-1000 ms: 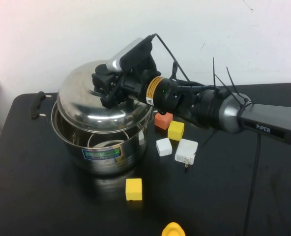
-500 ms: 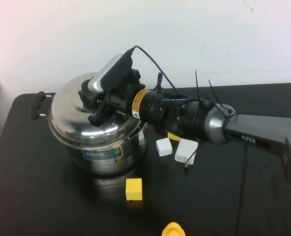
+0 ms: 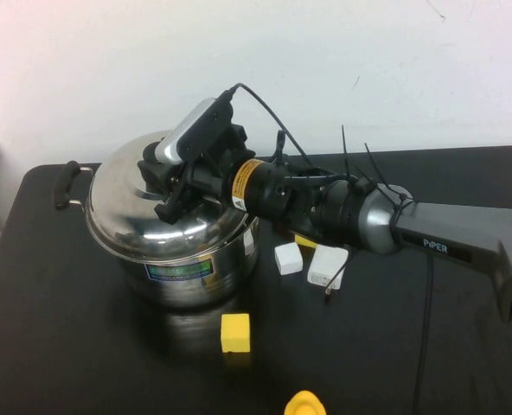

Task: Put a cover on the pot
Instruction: Place the pot lid on the pot

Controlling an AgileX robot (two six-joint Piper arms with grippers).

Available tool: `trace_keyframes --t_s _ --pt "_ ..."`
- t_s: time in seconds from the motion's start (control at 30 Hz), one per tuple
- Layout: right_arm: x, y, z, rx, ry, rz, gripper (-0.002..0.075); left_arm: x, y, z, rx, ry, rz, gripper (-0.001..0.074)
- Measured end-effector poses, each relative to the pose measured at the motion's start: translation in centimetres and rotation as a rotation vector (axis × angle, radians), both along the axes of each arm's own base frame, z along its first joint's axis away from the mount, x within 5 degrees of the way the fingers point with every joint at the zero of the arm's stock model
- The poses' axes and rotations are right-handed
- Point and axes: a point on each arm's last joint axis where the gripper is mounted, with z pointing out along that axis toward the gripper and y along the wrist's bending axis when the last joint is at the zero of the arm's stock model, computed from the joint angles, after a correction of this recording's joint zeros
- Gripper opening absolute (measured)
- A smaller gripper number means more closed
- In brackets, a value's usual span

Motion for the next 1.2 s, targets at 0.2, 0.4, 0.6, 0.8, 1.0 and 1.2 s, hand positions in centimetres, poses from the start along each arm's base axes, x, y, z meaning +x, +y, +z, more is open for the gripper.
trace_keyframes --t_s 0.2,0.4,0.6,0.8,1.0,1.2 --pt "0.26 -0.33 0.22 0.005 -0.001 -0.009 0.0352 0.0 0.0 0.0 0.0 0.0 0.0 -0.0002" --pt "0.21 -0.37 0.69 0.009 -0.009 -0.008 0.0352 0.0 0.0 0.0 0.0 0.0 0.0 -0.0002" --pt "0.38 -0.56 0.47 -0.012 0.004 -0.026 0.0352 0.0 0.0 0.0 0.0 0.0 0.0 -0.0002" --pt "0.78 -1.03 0.38 -0.02 0.009 -0.043 0.0352 0.0 0.0 0.0 -0.002 0.0 0.001 -0.0002" --pt "0.8 -1.05 0.37 -0.021 0.009 -0.044 0.0352 0.0 0.0 0.0 -0.002 0.0 0.001 -0.0002" --pt "0.74 -0.97 0.28 -0.013 0.022 -0.044 0.0352 0.0 0.0 0.0 -0.002 0.0 0.001 -0.0002"
